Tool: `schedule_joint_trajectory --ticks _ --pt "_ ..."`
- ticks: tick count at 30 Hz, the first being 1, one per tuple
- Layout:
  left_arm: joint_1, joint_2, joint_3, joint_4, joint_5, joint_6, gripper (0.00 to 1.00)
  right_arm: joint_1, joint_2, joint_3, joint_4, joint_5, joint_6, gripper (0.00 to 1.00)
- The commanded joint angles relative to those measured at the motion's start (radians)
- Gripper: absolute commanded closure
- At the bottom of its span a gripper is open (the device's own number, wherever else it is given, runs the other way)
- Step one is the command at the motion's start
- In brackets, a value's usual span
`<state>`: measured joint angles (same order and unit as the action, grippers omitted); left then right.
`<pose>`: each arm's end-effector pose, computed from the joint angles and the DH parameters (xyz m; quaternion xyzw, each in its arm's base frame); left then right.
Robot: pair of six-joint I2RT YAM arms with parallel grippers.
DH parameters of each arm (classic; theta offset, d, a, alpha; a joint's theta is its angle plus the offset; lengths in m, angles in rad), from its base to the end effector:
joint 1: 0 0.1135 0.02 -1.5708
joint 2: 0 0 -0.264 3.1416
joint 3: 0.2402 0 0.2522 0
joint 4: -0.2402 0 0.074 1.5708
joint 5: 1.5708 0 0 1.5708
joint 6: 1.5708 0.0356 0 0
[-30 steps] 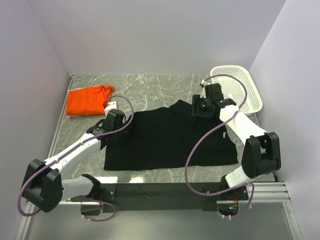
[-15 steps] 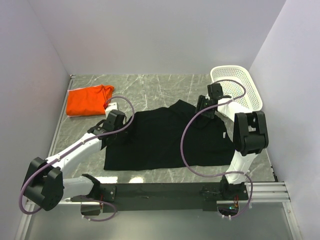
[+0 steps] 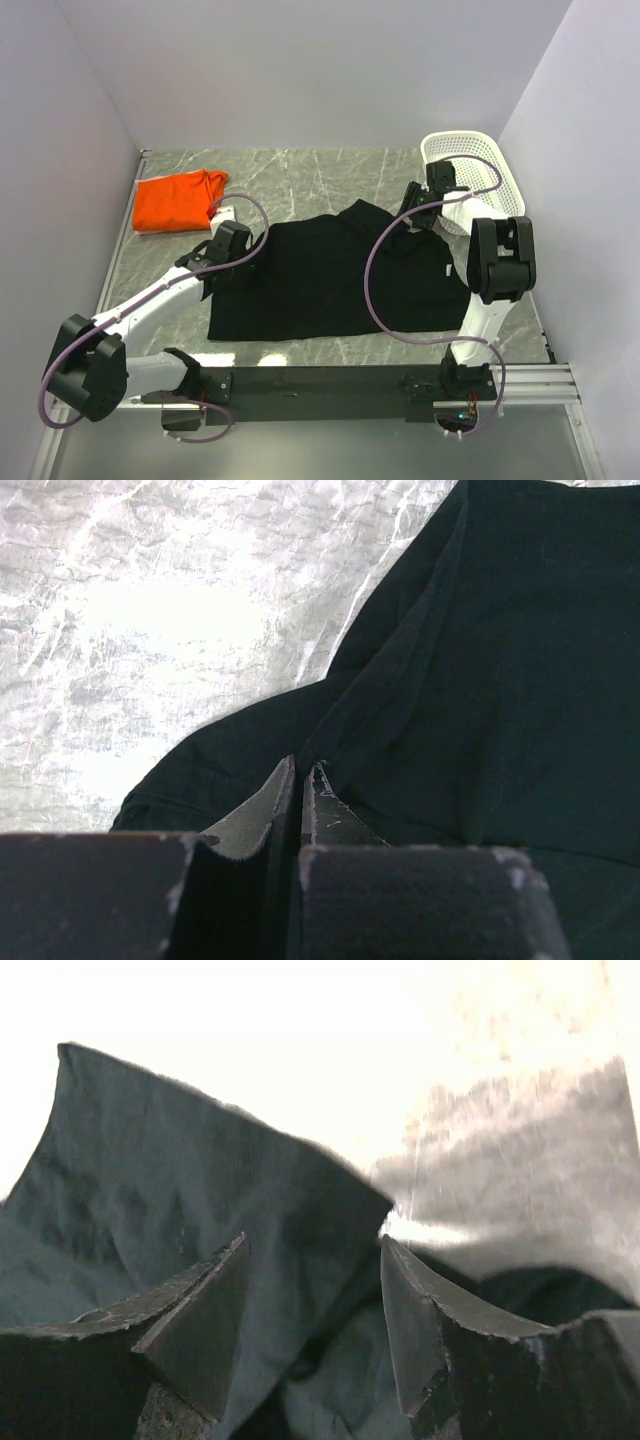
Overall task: Fold and stack the t-shirts
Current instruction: Fold the tshirt
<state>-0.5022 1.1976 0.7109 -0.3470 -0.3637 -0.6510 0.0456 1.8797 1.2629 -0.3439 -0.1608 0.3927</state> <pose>0.2168 -0.1046 0.2184 -0.1332 0.9101 -0.0517 0.3890 0.3966 0.0238 0.1828 0.1404 0.9406 0.1399 0.2756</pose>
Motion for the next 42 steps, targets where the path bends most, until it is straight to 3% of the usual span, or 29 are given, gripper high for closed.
schedule_joint_trajectory --ticks 1,10,13,16,17,19,27,35,42 --pt "0.005 -0.007 -0.001 0.023 0.003 -0.007 0.99 -0.010 0.045 0.067 0.013 -0.019 0.006 0.39" --pt "0.005 -0.013 -0.001 0.016 -0.003 -0.010 0.99 -0.010 0.067 0.067 0.022 -0.045 0.024 0.39" --pt "0.005 -0.020 -0.002 0.013 -0.009 -0.013 0.99 -0.012 0.075 0.072 0.031 -0.052 0.032 0.46" --pt "0.005 -0.018 -0.001 0.011 -0.014 -0.013 0.99 -0.012 0.084 0.092 0.028 -0.052 0.029 0.74" --pt "0.007 -0.015 0.002 0.011 -0.015 -0.015 0.99 -0.013 0.088 0.114 0.020 -0.051 0.026 0.90" --pt "0.008 -0.013 0.004 0.006 -0.018 -0.016 0.99 -0.012 0.093 0.138 0.000 -0.046 0.017 1.00" --pt "0.086 -0.029 0.039 0.017 0.002 -0.016 0.99 -0.007 -0.010 0.174 0.006 -0.074 -0.025 1.00" --pt "0.195 -0.049 0.073 0.045 0.000 -0.026 0.99 -0.004 -0.221 0.049 0.037 -0.137 -0.060 1.00" --pt "0.202 -0.036 0.153 0.075 -0.067 0.031 0.99 0.004 -0.431 -0.042 0.003 -0.138 -0.107 1.00"
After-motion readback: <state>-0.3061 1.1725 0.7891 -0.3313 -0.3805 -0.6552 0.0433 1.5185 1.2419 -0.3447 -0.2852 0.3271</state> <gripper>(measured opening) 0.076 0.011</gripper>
